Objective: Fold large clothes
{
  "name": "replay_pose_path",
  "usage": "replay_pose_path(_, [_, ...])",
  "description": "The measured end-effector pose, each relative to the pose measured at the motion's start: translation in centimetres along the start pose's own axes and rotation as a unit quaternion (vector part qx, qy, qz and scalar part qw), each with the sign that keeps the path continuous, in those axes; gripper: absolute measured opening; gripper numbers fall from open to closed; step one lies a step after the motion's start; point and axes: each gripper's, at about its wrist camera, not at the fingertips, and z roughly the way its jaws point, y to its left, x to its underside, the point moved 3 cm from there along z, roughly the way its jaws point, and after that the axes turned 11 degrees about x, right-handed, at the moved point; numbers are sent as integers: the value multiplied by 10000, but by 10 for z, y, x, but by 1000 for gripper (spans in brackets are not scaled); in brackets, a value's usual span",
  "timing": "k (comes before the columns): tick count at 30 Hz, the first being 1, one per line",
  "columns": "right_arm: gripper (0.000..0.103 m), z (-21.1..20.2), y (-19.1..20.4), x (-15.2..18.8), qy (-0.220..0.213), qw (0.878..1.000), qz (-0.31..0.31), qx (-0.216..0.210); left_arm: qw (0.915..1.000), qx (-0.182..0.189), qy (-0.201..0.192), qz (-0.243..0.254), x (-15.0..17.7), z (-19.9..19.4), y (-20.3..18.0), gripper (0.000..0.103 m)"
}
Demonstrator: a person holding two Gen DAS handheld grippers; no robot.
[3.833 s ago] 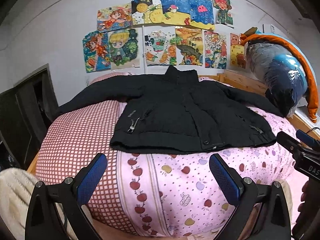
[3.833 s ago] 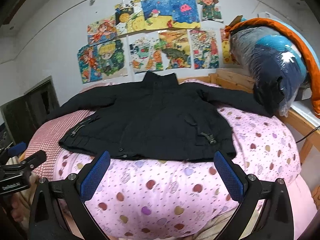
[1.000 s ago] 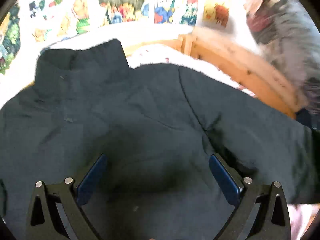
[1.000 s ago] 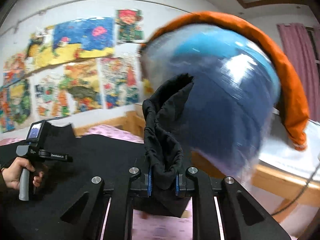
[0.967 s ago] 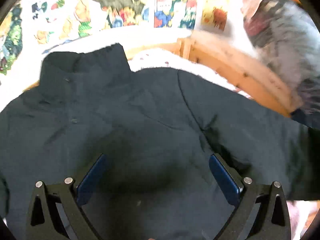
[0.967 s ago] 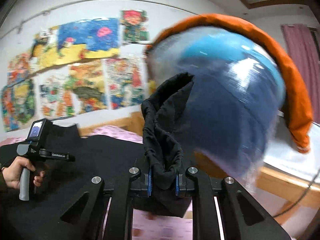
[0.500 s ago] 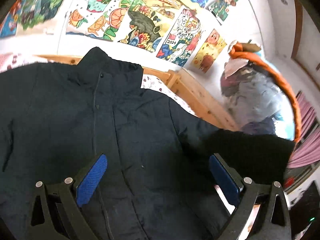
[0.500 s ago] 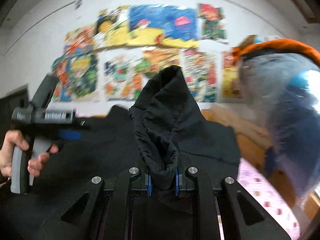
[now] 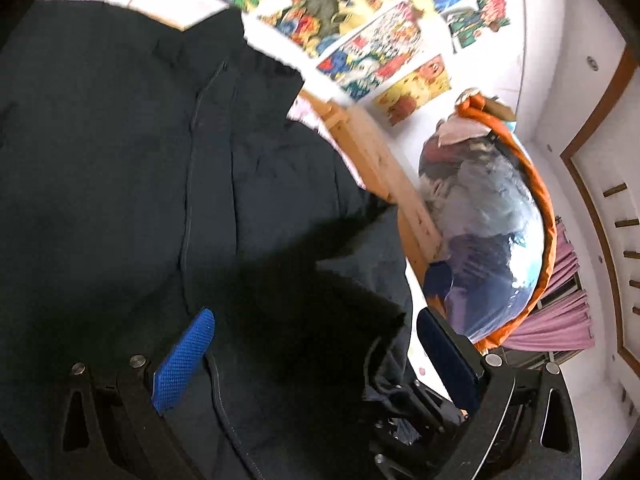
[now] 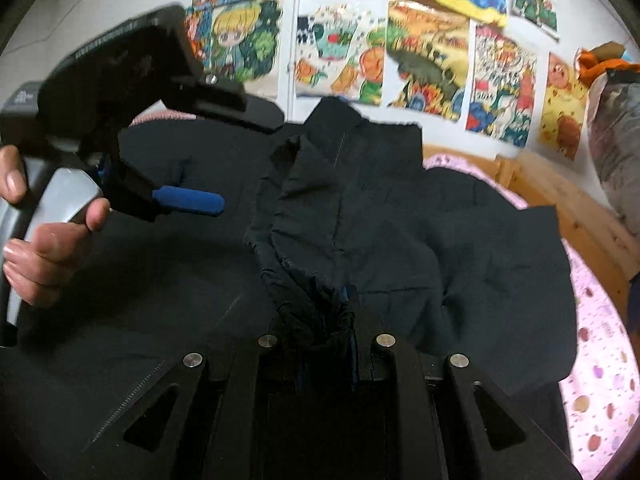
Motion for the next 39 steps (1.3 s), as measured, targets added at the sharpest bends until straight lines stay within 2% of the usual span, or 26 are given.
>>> replay_pose_path(2, [15, -1, 2, 6, 52, 10000, -15, -7, 9999, -10, 101, -72, 1, 7, 3, 92])
replay_pose_path(7, [15, -5, 12, 9, 81, 9999, -121, 51, 9993, 30, 356, -143, 5, 28, 3, 83])
replay_pose_path(9, [15, -2, 14, 5, 99, 9998, -158, 66, 9989, 7, 445, -120, 7, 37, 2, 71])
replay_pose_path(11, [15, -6, 14, 9, 77, 9997, -183, 106, 9984, -59, 536, -155, 7, 43, 3, 49])
replay_pose_path(12, [15, -4, 15, 7, 67, 9997, -203, 126, 9982, -129, 565, -172, 8, 46, 4, 43])
replay_pose_path(14, [15, -5, 17, 5, 48, 9995, -247, 179, 9979, -199, 579, -194, 7, 49, 7, 17])
replay_pose_path(16, [16, -10, 18, 5, -10, 9993, -304, 236, 9979, -214, 597, -157, 6, 51, 8, 12])
replay_pose_path(19, [22, -15, 17, -2, -121, 9993, -329, 161, 9986, -178, 500, -22, 2, 49, 2, 9])
replay_pose_path(21, [35, -21, 14, -8, -201, 9994, -290, 12, 9989, -261, 287, 273, -6, 41, -11, 9])
replay_pose_path(23, [45, -30, 9, -12, -316, 9992, -225, -73, 9984, -267, 63, 494, -16, 28, -23, 8])
replay_pose_path(28, [47, -47, -9, -22, -561, 9983, -44, -134, 9919, -302, -550, 1102, -39, -12, -58, 8])
replay_pose_path(29, [51, -48, -13, -25, -608, 9981, -29, -83, 9898, -347, -690, 1201, -43, -22, -63, 8])
replay_pose_path(31, [57, -53, -25, -33, -741, 9972, 41, 56, 9844, -551, -988, 1345, -51, -44, -66, 8])
replay_pose_path(35, [57, -43, -56, -55, -811, 9961, 218, 273, 9682, -1232, -1492, 1586, -62, -79, -62, 8])
replay_pose_path(39, [57, -16, -74, -77, -779, 9954, 232, 502, 9574, -1767, -1713, 1512, -69, -103, -41, 8])
